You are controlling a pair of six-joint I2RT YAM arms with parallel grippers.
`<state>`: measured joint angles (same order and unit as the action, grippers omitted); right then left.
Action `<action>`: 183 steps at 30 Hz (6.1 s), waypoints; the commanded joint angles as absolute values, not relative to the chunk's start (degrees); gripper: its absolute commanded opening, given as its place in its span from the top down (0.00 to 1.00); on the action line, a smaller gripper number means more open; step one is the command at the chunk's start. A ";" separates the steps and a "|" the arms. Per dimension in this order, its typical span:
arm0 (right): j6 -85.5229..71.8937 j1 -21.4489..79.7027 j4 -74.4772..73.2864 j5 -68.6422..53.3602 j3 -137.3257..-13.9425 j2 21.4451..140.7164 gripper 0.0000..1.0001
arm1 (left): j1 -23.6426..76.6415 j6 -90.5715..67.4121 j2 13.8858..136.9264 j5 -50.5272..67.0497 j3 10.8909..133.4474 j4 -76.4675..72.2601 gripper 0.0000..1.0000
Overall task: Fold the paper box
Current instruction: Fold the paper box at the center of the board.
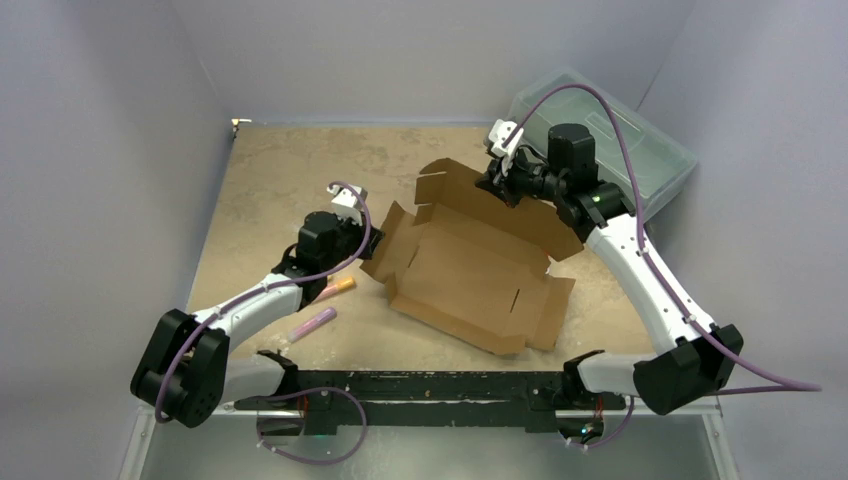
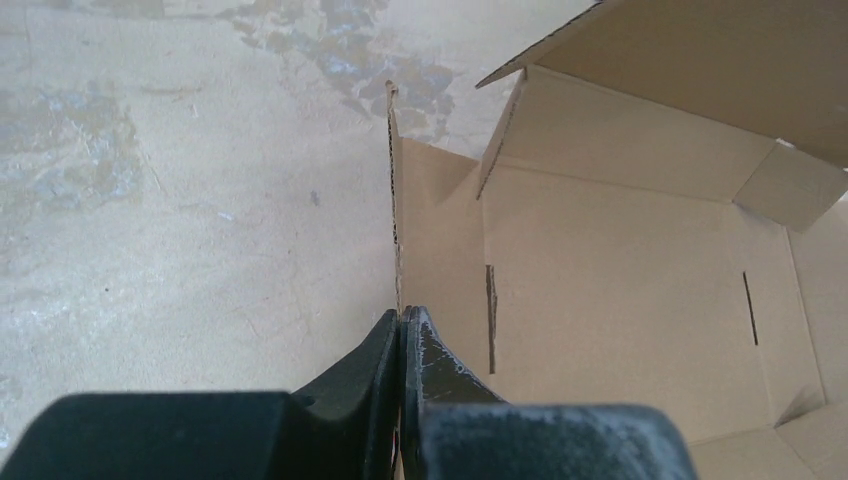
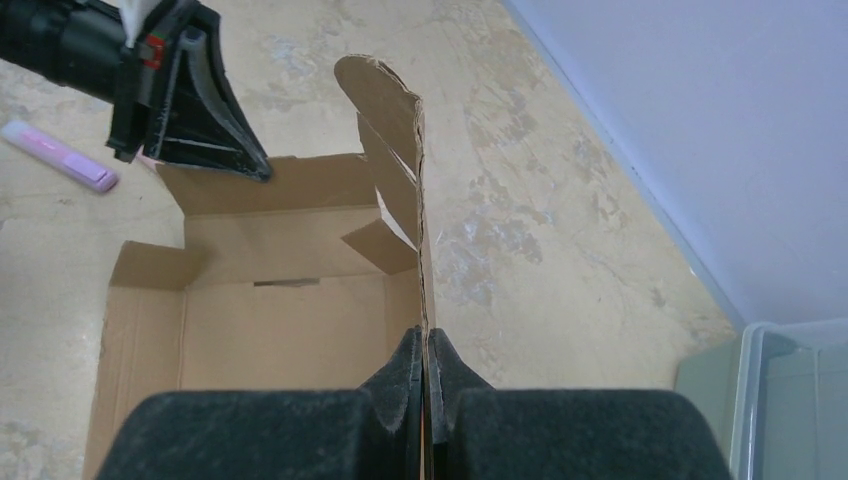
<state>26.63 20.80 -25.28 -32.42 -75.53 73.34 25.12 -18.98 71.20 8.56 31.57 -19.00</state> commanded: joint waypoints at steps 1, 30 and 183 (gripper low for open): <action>24.07 19.33 -24.79 -31.17 -79.00 74.48 1.00 | 25.23 -15.09 68.54 9.68 29.73 -27.20 1.00; 5.82 15.82 -18.78 -38.43 -81.31 77.60 1.00 | 35.04 -3.68 71.24 0.18 36.85 -23.60 1.00; 31.87 22.46 -33.42 -20.75 -85.23 84.44 0.72 | 30.21 0.97 92.75 18.30 53.43 -22.67 1.00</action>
